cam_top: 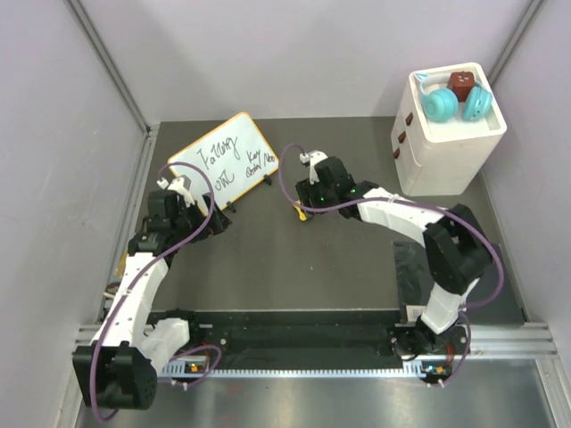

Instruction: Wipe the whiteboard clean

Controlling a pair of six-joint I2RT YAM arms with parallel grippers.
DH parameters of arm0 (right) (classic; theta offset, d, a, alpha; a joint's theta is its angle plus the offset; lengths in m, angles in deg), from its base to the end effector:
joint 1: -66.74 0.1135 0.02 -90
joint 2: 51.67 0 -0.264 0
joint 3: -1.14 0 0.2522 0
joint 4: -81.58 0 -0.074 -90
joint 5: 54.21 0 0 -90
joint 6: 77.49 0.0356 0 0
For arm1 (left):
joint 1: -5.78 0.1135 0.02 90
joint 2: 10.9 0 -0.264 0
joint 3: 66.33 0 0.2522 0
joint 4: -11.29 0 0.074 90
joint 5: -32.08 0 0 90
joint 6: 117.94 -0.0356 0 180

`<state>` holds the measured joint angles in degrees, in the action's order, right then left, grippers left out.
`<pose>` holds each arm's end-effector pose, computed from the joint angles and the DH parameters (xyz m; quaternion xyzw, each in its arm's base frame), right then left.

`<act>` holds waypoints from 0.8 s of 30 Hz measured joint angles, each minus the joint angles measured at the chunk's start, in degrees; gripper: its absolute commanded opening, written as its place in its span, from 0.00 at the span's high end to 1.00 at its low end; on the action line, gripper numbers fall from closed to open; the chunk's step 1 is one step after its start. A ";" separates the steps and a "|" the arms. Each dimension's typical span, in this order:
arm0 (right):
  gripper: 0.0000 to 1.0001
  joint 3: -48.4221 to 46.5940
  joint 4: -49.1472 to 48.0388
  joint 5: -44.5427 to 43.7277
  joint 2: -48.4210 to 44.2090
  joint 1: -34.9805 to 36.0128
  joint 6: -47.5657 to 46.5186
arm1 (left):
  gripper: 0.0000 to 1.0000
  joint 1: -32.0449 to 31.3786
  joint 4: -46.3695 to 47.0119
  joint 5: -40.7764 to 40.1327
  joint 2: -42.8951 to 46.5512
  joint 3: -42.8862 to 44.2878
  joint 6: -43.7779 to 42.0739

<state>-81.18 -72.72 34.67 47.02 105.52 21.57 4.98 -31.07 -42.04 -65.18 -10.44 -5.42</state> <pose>0.2992 0.2395 0.2300 -0.2305 0.8842 0.1565 0.3749 0.1998 -0.0125 0.2643 -0.1131 0.8951 -0.2064 0.3788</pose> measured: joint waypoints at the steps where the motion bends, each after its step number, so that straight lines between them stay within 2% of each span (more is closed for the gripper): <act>1: 0.50 -1.16 0.24 0.17 1.62 0.00 -0.33 | 0.01 0.00 0.07 0.13 -0.02 -0.13 0.02; 7: 0.47 -6.67 2.64 0.39 9.35 0.02 -0.39 | 0.01 0.00 0.20 0.22 -0.31 -0.57 0.04; 24: 0.46 -13.55 4.31 -0.15 17.68 1.90 -0.35 | 0.01 1.97 0.50 1.44 -1.51 -0.72 0.31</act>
<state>-94.73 -68.41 34.51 64.70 107.42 21.22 6.95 -30.57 -40.60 -66.69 -11.16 -5.11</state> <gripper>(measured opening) 0.536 0.991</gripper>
